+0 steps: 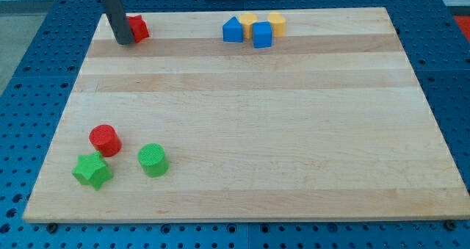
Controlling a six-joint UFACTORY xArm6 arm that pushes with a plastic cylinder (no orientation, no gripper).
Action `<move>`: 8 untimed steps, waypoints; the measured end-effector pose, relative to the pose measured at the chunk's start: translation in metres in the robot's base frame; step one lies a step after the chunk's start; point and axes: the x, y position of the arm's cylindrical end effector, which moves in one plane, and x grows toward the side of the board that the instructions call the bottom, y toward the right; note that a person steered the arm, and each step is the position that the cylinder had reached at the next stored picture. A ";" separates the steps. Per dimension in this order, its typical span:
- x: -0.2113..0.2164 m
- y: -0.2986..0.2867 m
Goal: Push blue triangle a bit down
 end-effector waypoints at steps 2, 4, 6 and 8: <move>0.005 0.000; 0.030 0.000; 0.029 0.013; 0.029 0.024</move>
